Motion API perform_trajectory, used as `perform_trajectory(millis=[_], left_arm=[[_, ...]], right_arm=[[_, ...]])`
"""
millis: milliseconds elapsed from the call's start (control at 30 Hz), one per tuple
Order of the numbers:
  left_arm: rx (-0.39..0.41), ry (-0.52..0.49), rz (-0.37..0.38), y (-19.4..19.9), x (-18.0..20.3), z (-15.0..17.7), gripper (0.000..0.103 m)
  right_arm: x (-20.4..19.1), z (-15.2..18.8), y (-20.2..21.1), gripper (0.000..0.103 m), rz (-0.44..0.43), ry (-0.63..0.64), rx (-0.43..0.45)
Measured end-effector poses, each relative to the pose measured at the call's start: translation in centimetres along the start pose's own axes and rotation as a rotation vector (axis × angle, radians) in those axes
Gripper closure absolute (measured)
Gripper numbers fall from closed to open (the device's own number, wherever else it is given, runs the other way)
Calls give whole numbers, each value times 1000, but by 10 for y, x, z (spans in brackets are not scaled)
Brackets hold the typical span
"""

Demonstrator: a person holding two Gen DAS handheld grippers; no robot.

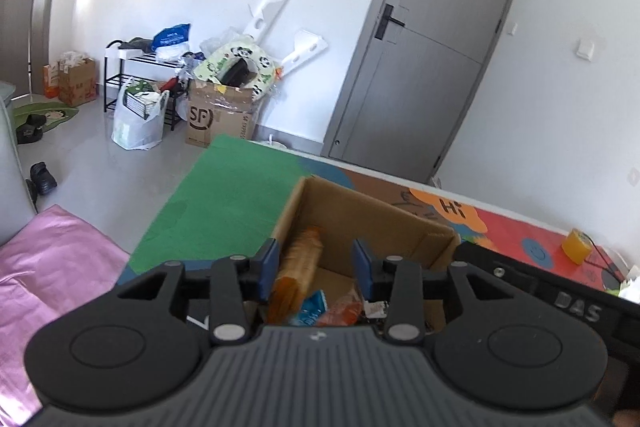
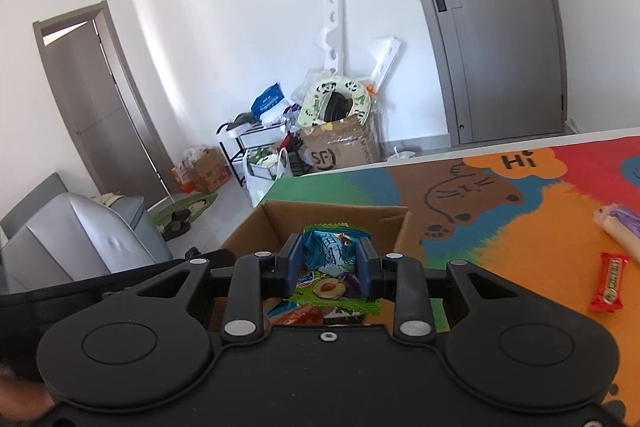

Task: Organize snacks
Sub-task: 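Carry the tan bread packet and blue bag over the box and open both grippers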

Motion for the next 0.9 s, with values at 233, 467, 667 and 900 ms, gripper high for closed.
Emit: perform_trajectory(millis=[233, 467, 667, 900], left_arm=[[16, 40, -16, 12, -12, -10, 60], [25, 39, -46, 14, -18, -13, 51], [26, 36, -46, 15, -13, -7, 41], [24, 0, -49, 22, 2, 2, 26]], right_arm=[[-14, -14, -21, 68, -43, -3, -10], [-11, -4, -29, 39, -43, -35, -53], [1, 3, -10, 40, -25, -62, -58], [16, 4, 16, 39, 13, -74, -46]])
Point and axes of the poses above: each gripper's, at about its wrist camera, not at the fingertips, and y roughly against the way its jaws point, x to its right, z to its underside, the point moved 7 cm from there along -y, roughly the way its jaws point, and after that the axes turned 15 degrees about y, right-handed, at the moved point
